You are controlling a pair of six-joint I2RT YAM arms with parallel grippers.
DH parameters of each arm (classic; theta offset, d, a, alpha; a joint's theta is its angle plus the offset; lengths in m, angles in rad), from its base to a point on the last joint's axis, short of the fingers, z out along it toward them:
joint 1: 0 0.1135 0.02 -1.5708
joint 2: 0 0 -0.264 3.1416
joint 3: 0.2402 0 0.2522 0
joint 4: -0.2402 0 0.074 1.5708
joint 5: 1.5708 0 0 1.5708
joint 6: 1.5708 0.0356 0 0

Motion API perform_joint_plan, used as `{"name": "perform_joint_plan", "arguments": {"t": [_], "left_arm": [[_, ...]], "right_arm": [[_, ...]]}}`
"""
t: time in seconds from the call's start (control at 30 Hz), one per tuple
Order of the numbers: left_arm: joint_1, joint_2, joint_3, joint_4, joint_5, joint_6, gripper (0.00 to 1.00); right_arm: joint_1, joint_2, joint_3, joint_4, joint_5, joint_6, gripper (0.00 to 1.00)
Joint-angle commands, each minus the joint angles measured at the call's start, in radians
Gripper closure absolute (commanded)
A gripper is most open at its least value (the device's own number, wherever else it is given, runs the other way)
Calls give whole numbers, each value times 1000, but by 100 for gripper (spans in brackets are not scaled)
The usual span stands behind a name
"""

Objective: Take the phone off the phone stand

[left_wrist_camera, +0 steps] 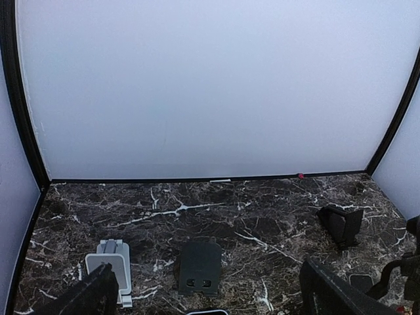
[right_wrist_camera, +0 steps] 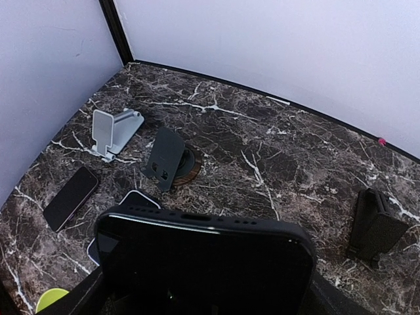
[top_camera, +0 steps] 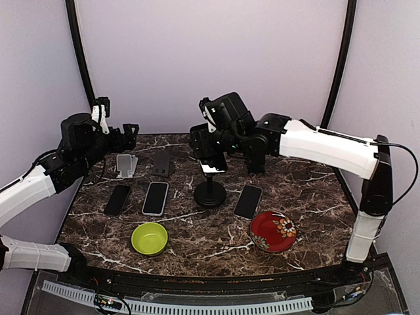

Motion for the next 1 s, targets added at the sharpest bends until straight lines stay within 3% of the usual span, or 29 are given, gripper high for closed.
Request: {"name": "perform_joint_plan", "arguments": {"t": [0.0, 0.5, 0.87, 0.97], "left_arm": [[-5, -13, -2, -14, 3, 4, 1], [-5, 9, 1, -9, 18, -11, 1], [-17, 47, 8, -9, 81, -23, 1], [-26, 54, 15, -16, 92, -6, 1]], "right_arm": [[10, -1, -7, 175, 71, 46, 40], [17, 39, -47, 199, 89, 94, 31], [1, 40, -64, 210, 22, 137, 1], [-11, 21, -88, 221, -16, 147, 0]]}}
